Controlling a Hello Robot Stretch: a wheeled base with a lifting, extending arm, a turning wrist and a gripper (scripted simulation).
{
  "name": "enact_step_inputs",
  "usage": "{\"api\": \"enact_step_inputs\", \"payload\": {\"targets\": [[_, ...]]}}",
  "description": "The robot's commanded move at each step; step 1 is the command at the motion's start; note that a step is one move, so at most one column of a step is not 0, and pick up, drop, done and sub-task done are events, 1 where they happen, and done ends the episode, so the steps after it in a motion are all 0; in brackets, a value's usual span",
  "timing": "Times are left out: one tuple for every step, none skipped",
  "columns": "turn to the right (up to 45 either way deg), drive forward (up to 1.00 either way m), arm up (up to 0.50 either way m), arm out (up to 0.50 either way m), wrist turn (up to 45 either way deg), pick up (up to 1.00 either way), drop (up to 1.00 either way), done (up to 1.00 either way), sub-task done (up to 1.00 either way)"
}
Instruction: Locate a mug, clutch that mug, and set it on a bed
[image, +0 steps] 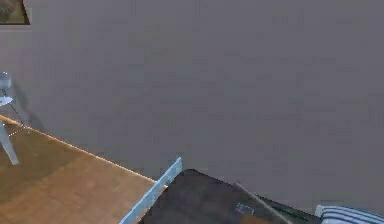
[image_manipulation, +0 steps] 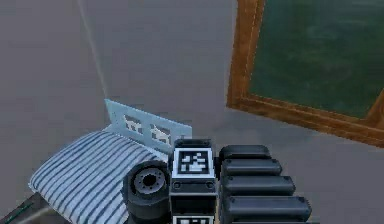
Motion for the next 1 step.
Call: {"api": "enact_step_inputs", "payload": {"targets": [[45.0,0.0,0.0,0.0,0.0,0.0,0.0,0.0,0.0]]}}
